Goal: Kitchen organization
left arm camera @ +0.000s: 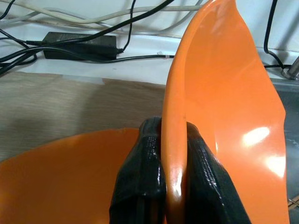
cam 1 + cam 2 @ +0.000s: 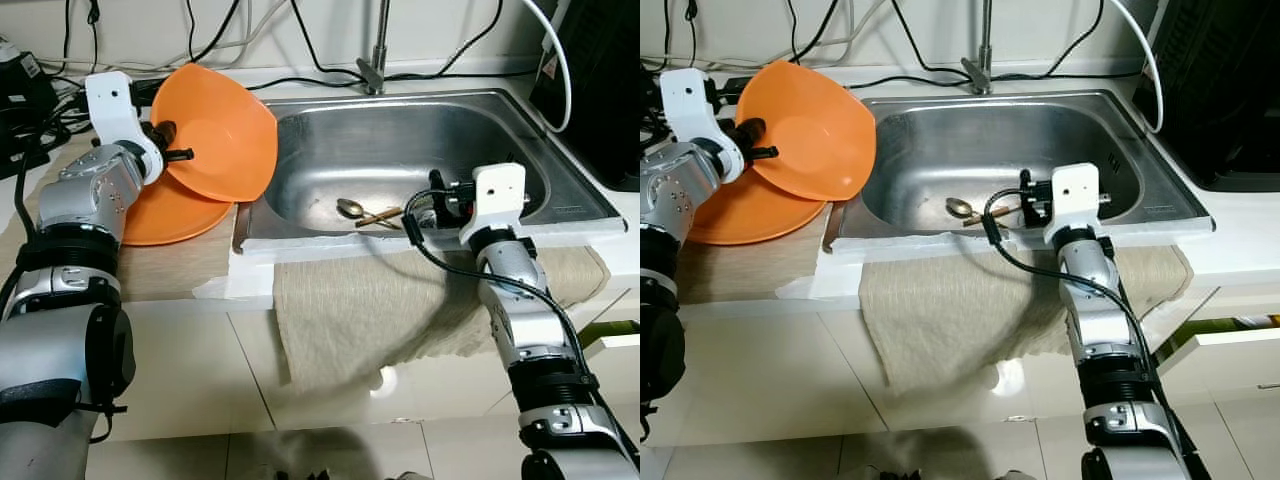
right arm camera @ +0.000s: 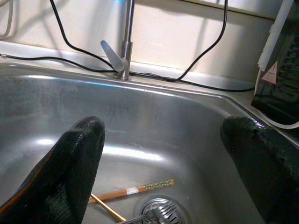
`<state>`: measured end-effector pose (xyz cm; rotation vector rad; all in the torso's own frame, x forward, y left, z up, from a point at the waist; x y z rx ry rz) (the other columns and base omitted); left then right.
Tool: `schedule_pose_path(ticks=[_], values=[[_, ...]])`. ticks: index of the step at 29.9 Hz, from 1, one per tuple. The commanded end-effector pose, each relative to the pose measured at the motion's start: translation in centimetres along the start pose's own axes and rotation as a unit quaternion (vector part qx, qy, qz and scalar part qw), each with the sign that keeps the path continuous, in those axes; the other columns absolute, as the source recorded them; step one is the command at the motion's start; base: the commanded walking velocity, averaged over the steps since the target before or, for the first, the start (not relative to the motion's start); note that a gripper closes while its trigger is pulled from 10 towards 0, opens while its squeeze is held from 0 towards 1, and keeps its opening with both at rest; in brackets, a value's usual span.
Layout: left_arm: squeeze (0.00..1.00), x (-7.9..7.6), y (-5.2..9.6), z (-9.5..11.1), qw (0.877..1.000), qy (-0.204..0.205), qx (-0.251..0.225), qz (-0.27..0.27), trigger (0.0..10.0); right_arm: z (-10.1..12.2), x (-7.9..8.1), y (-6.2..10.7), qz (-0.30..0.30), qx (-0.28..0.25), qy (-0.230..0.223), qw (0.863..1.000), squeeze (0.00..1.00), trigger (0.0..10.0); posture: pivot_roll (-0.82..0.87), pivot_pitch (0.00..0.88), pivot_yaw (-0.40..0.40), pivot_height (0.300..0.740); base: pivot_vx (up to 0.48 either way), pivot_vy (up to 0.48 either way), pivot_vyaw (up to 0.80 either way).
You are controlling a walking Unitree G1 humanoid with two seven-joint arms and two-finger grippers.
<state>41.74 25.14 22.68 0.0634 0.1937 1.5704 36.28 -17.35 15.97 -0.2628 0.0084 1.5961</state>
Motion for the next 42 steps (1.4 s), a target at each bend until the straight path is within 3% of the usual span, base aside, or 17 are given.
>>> schedule_pose_path(ticks=[1,42], values=[[0.0,0.42,-0.06,-1.13,0.999,-0.011,0.032,0.013,0.0,0.2,0.06,-0.28,0.002,-0.001,-0.002,1.0,0.0,10.0,-0.08,0.0,0.056,0.74,0.0,0.0,0.0],[0.0,0.4,-0.28,-1.22,0.999,-0.011,0.032,0.014,0.0,0.01,0.13,-0.66,0.002,0.002,-0.002,1.0,0.0,10.0,-0.06,0.0,0.046,0.74,0.0,0.0,0.0]])
Point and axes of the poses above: a point about 5 cm out from each wrist's last joint towards the gripper, its own y axis pointing back from the gripper into the wrist, its own z axis along the axis of the wrist's last joint, x = y × z, the point moved 2 cm from there along -y, pointing out of the wrist towards the gripper, and after that the axes turned 2 degrees about -y, right-handed, at the moved point
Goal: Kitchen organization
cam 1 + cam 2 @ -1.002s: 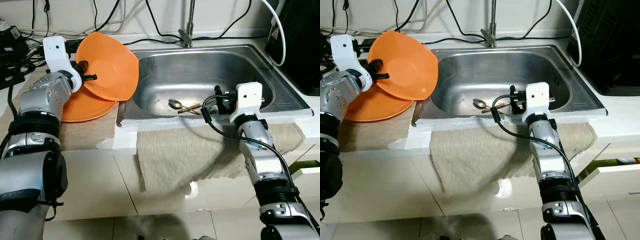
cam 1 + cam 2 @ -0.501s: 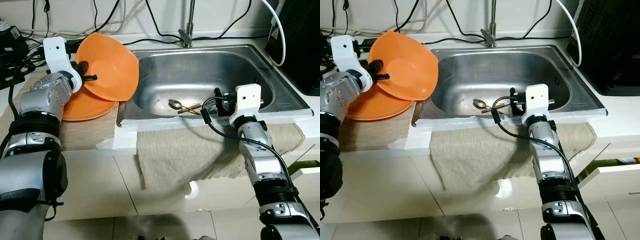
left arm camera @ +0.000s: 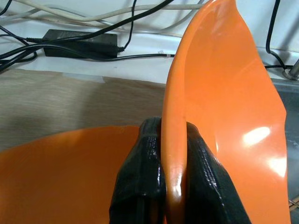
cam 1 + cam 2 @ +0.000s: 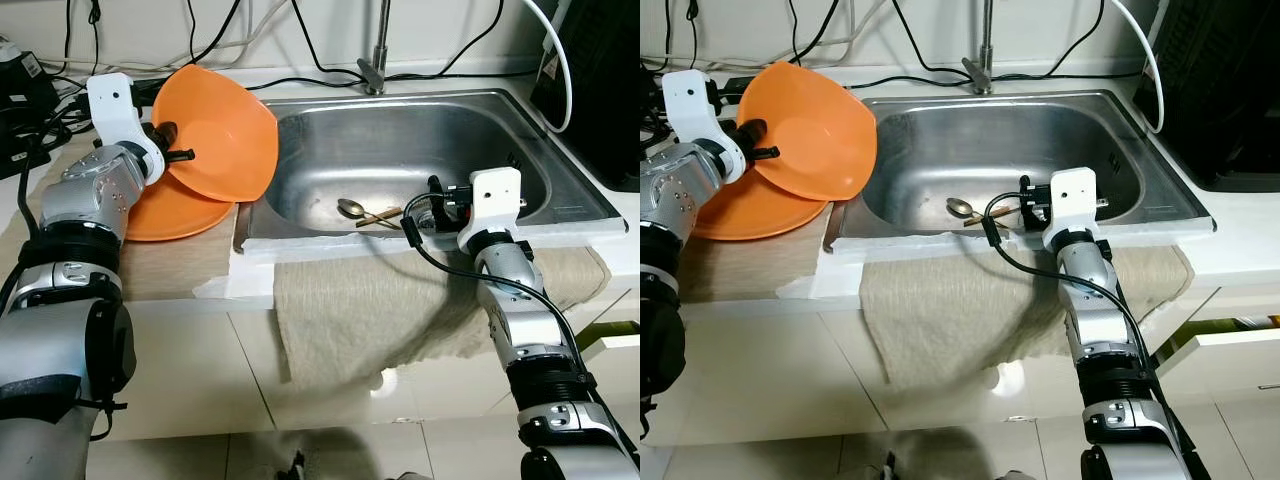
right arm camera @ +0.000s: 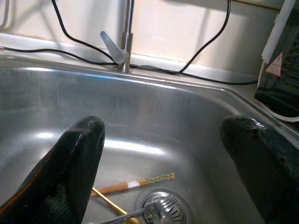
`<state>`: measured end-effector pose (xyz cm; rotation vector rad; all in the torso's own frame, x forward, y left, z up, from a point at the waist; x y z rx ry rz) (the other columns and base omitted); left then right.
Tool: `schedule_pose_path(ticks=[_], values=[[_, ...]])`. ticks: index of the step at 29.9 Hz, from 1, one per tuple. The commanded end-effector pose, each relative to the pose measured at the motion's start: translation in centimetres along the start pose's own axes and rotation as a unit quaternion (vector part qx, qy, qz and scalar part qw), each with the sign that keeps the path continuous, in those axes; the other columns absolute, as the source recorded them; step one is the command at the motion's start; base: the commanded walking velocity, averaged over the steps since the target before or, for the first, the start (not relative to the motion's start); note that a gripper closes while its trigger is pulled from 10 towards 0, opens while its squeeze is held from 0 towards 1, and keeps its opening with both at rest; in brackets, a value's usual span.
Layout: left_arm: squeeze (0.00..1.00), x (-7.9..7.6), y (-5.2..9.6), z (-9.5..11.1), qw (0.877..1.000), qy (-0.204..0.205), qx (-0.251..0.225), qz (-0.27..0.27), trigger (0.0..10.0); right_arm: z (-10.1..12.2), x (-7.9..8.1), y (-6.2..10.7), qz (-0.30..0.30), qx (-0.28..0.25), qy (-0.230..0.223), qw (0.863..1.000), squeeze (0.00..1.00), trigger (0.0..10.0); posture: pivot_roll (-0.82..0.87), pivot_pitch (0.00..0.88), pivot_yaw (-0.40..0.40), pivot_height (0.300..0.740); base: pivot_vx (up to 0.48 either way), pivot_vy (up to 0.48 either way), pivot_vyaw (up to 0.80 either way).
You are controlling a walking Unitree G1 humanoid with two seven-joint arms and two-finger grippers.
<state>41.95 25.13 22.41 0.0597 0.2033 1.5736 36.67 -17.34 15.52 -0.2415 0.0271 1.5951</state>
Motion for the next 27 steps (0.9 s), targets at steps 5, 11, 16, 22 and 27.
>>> schedule_pose_path(ticks=[5,11,16,22,27], values=[[0.0,0.32,-0.08,-0.97,0.999,-0.015,0.03,0.012,0.0,0.52,-0.03,-0.37,0.002,-0.011,-0.001,1.0,0.0,10.0,-0.07,0.0,0.044,0.74,0.0,0.0,0.0],[0.0,0.25,-0.12,-0.96,0.999,-0.015,0.03,0.012,0.0,0.51,-0.09,-0.43,0.002,-0.01,-0.001,1.0,0.0,10.0,-0.07,0.0,0.042,0.74,0.0,0.0,0.0],[0.0,0.24,-0.14,-0.94,0.999,-0.015,0.03,0.012,0.0,0.52,-0.1,-0.5,0.002,-0.01,-0.001,1.0,0.0,10.0,-0.06,0.0,0.041,0.74,0.0,0.0,0.0],[0.0,0.29,-0.13,-0.94,0.999,-0.015,0.03,0.012,0.0,0.51,-0.04,-0.49,0.002,-0.011,-0.001,1.0,0.0,10.0,-0.06,0.0,0.043,0.74,0.0,0.0,0.0],[0.0,0.28,-0.15,-0.92,0.999,-0.015,0.03,0.012,0.0,0.52,-0.05,-0.53,0.002,-0.011,-0.001,1.0,0.0,10.0,-0.06,0.0,0.043,0.74,0.0,0.0,0.0]])
Point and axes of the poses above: a point about 5 cm out from each wrist's last joint towards the gripper, its own y axis pointing back from the gripper into the wrist, its own z axis along the axis of the wrist's last joint, x = y × z, the point moved 2 cm from there along -y, pointing out of the wrist towards the gripper, and after that the axes turned 2 degrees about -y, right-handed, at the moved point
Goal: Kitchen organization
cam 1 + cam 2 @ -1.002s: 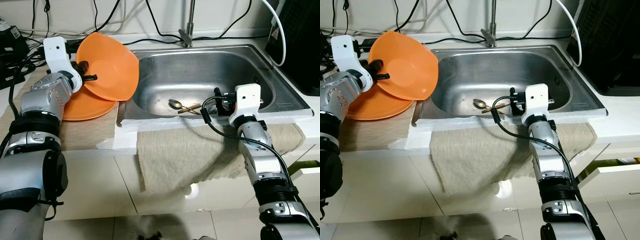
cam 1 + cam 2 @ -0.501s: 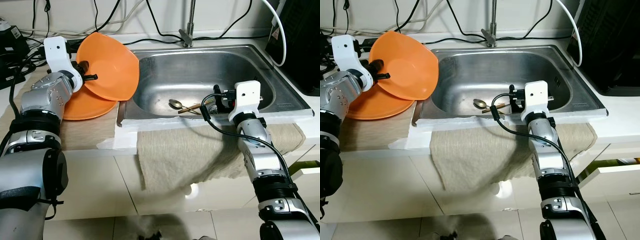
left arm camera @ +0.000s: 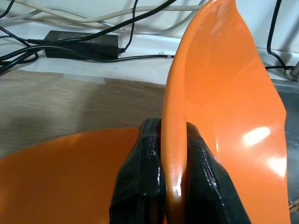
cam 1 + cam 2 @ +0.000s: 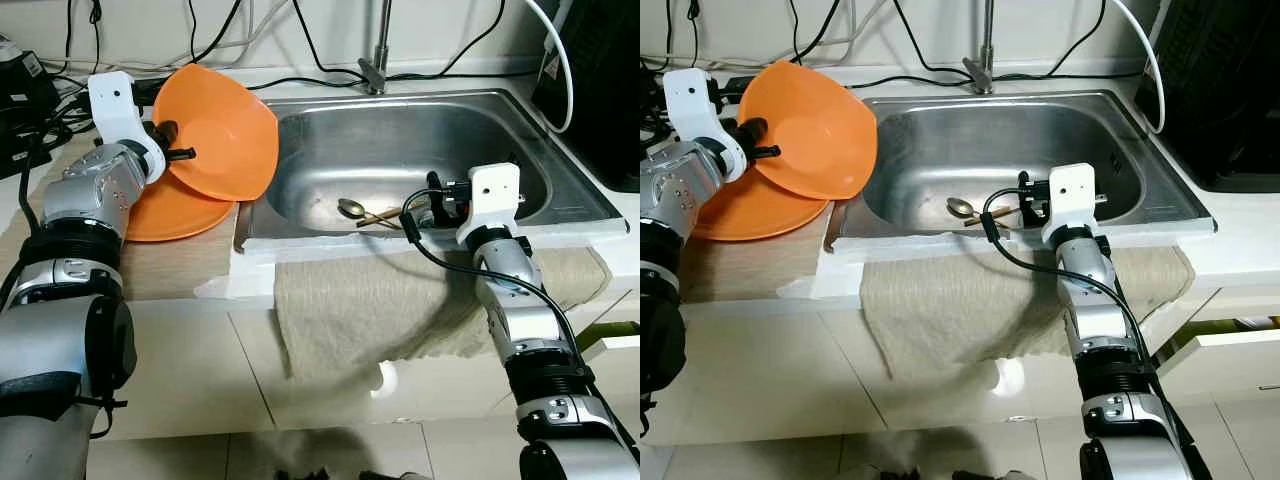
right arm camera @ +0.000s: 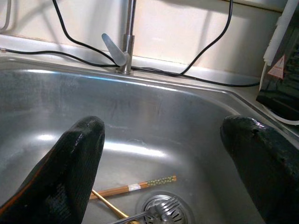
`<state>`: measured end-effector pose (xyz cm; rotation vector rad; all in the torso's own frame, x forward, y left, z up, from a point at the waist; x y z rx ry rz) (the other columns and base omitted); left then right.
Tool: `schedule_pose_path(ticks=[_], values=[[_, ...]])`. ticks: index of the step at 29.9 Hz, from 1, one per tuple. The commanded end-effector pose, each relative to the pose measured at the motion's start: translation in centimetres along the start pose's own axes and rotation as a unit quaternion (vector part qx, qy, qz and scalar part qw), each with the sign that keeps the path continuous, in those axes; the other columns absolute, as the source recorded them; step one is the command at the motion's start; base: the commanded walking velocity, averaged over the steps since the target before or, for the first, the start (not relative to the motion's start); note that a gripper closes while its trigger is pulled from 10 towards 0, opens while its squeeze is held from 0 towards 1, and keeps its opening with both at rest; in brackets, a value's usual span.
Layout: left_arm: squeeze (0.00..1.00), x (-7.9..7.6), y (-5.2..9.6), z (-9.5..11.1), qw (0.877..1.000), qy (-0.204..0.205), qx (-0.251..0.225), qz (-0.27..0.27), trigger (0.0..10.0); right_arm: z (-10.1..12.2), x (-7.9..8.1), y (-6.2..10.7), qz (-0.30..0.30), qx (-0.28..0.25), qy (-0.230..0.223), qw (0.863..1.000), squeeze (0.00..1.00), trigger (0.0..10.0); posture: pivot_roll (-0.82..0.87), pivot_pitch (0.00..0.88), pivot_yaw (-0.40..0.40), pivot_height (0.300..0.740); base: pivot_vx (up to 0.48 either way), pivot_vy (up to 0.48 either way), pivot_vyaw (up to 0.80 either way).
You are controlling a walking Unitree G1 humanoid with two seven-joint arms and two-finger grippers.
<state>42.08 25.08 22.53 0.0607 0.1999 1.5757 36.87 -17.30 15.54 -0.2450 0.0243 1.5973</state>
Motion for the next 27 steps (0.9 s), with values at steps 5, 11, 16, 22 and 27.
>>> schedule_pose_path(ticks=[5,11,16,22,27], values=[[0.0,0.21,-0.1,-1.02,0.999,-0.014,0.031,0.011,0.0,0.52,-0.21,-0.42,0.001,-0.009,-0.001,1.0,0.0,10.0,-0.07,0.0,0.042,0.74,0.0,0.0,0.0],[0.0,0.07,-0.14,-0.95,0.999,-0.014,0.03,0.011,0.0,0.58,-0.39,-0.42,0.0,-0.009,-0.001,1.0,0.0,10.0,-0.08,0.0,0.042,0.74,0.0,0.0,0.0],[0.0,0.02,-0.15,-0.91,0.999,-0.014,0.03,0.01,0.0,0.6,-0.45,-0.43,0.0,-0.01,-0.001,1.0,0.0,10.0,-0.08,0.0,0.044,0.74,0.0,0.0,0.0],[0.0,0.03,-0.12,-0.92,0.999,-0.014,0.03,0.01,0.0,0.61,-0.49,-0.31,0.0,-0.011,-0.001,1.0,0.0,10.0,-0.08,0.0,0.044,0.74,0.0,0.0,0.0],[0.0,0.03,-0.12,-0.93,0.999,-0.014,0.03,0.01,0.0,0.61,-0.49,-0.31,0.0,-0.011,-0.001,1.0,0.0,10.0,-0.08,0.0,0.044,0.74,0.0,0.0,0.0]])
Point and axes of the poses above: a point about 5 cm out from each wrist's last joint towards the gripper, its own y axis pointing back from the gripper into the wrist, its own z axis along the axis of the wrist's last joint, x = y × z, the point moved 2 cm from there along -y, pointing out of the wrist towards the gripper, and after that the axes turned 2 degrees about -y, right-handed, at the moved point
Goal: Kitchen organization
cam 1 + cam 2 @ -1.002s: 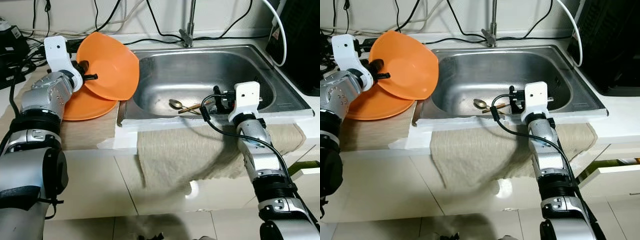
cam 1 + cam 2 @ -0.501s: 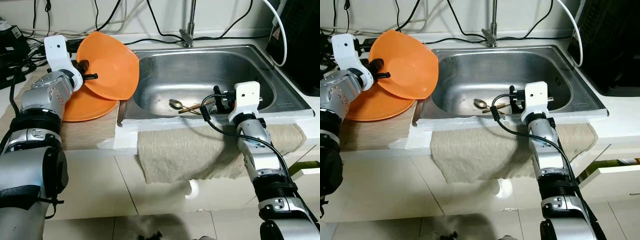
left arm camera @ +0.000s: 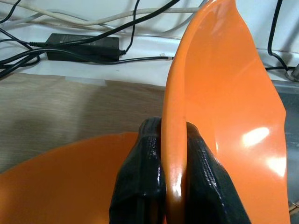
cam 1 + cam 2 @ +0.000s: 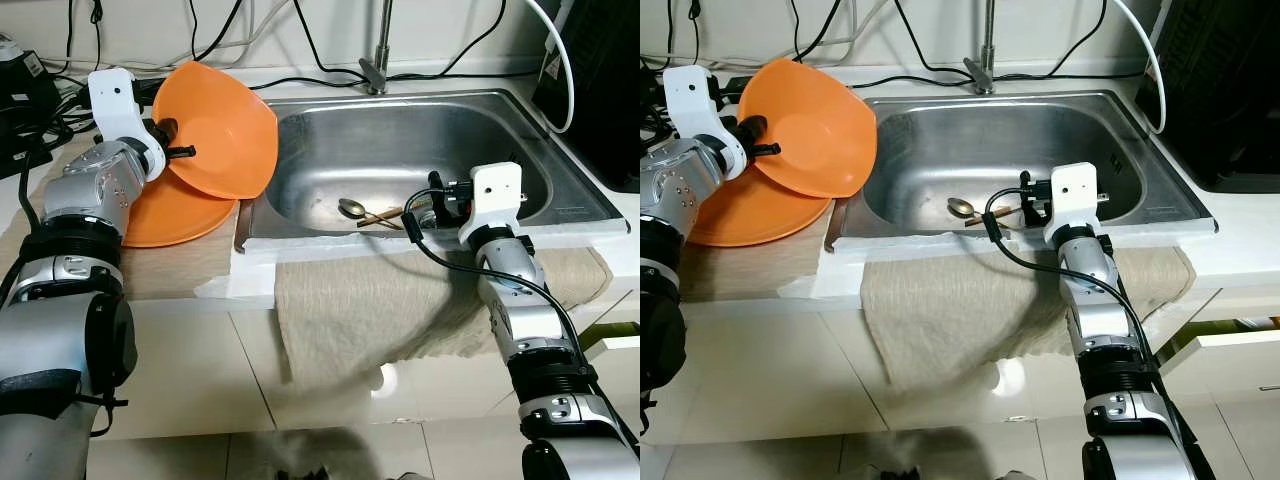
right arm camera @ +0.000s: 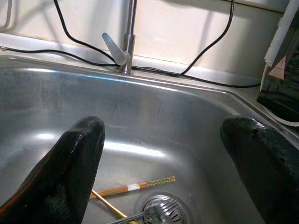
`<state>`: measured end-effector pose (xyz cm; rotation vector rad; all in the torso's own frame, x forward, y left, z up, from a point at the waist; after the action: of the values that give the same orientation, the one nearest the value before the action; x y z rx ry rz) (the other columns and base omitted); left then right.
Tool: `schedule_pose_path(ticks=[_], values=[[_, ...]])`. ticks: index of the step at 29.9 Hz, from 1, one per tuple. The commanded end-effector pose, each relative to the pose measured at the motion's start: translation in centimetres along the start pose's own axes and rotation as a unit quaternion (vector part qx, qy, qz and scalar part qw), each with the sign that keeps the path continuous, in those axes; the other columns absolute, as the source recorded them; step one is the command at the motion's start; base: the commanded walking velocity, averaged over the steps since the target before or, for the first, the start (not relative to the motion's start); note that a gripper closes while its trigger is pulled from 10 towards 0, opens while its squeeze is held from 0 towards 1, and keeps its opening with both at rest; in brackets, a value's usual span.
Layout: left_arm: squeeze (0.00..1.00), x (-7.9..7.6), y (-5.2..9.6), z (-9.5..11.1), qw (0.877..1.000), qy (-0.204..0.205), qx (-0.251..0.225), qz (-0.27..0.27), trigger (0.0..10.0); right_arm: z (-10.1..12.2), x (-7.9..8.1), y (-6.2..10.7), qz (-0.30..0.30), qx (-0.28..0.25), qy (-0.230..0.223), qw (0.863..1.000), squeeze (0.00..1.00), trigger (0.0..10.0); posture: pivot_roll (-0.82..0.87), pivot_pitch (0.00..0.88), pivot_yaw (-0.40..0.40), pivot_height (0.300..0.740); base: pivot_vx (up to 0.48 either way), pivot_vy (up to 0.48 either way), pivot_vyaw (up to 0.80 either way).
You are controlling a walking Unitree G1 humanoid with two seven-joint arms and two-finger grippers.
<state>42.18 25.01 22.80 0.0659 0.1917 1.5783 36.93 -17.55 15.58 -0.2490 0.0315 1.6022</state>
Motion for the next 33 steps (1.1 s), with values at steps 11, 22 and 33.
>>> schedule_pose_path(ticks=[11,22,33], values=[[0.0,0.08,-0.09,-1.35,0.999,-0.01,0.032,0.009,0.0,0.47,-0.24,-0.25,-0.002,-0.01,-0.004,1.0,0.0,10.0,-0.08,0.0,0.04,0.74,0.0,0.0,0.0],[0.0,0.11,-0.09,-1.38,0.999,-0.01,0.032,0.009,0.0,0.44,-0.2,-0.25,-0.002,-0.01,-0.004,1.0,0.0,10.0,-0.07,0.0,0.039,0.74,0.0,0.0,0.0],[0.0,0.13,-0.09,-1.29,0.999,-0.01,0.032,0.009,0.0,0.52,-0.17,-0.32,-0.002,-0.01,-0.004,1.0,0.0,10.0,-0.07,0.0,0.036,0.74,0.0,0.0,0.0]])
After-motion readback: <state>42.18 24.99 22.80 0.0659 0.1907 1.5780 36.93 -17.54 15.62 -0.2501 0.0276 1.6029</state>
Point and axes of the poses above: a point about 5 cm out from each wrist's last joint towards the gripper, its own y axis pointing back from the gripper into the wrist, its own z axis along the axis of the wrist's last joint, x = y × z, the point moved 2 cm from there along -y, pointing out of the wrist towards the gripper, and after that the axes turned 2 degrees about -y, right-handed, at the moved point
